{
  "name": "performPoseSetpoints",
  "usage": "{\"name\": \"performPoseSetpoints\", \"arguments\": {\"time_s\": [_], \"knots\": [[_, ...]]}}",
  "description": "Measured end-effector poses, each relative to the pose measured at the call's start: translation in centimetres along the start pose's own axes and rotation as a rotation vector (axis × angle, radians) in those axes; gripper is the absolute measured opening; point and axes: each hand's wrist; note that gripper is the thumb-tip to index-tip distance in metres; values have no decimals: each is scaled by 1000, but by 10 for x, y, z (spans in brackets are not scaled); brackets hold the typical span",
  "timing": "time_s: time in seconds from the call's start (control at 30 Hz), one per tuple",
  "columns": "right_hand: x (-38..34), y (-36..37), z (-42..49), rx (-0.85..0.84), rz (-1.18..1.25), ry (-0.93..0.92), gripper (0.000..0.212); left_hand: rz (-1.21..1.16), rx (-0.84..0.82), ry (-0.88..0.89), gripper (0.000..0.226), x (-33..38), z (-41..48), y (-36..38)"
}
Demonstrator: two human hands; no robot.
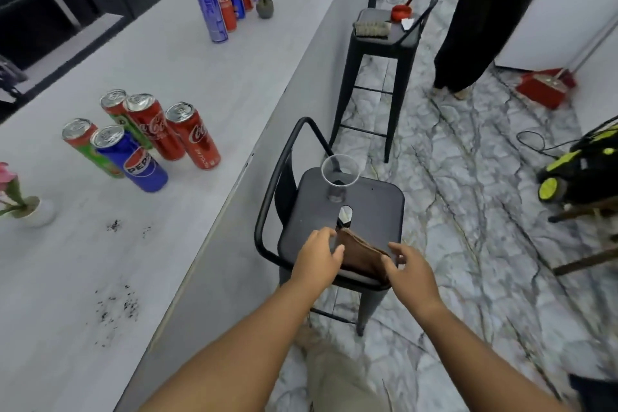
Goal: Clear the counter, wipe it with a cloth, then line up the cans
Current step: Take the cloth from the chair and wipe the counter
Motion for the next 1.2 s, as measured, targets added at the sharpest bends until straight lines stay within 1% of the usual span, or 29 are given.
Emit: {"name": "performPoseSetpoints", "arguments": {"time_s": [0.07, 0.17, 0.27, 0.33, 0.43, 0.47, 0.57, 0.7, 0.77, 0.83, 0.93, 1.2], "knots": [[6, 6, 6, -39, -51, 32, 51, -33, -55, -69, 40, -2, 8, 11], [10, 16, 15, -101, -136, 77, 68, -45, -96, -125, 39, -2, 18, 26], [10, 25, 19, -90, -223, 86, 69, -38, -86, -149, 41, -2, 23, 32], [11, 29, 22, -60, -209, 97, 56, -34, -79, -172, 38, -2, 28, 37], [8, 32, 22, -48, -187, 106, 18, -63, -79, -227, 27, -4, 31, 39], [6, 31, 21, -55, -175, 110, 14, -67, -86, -234, 23, -5, 31, 39], [2, 29, 18, -62, -57, 129, 12, -139, -102, -242, 14, -6, 29, 37], [-2, 23, 13, -123, 236, 180, 17, -290, -80, -230, 12, -4, 23, 29], [-6, 19, 10, -179, 425, 209, 17, -414, -83, -227, 10, -2, 17, 23], [-12, 13, 5, -232, 544, 211, 19, -583, -97, -251, 4, -1, 10, 16], [-23, 4, -4, -277, 584, 158, 24, -720, -87, -243, 8, -1, -5, 0], [-68, -4, -30, -422, 614, 48, 28, -853, 26, -187, 13, -6, -55, -46]]}}
Point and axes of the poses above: each hand's wrist, its own z-axis towards the middle knuckle, its own y-axis out of the palm, x = y × z, and after that the axes turned 1 degree about y, right-handed
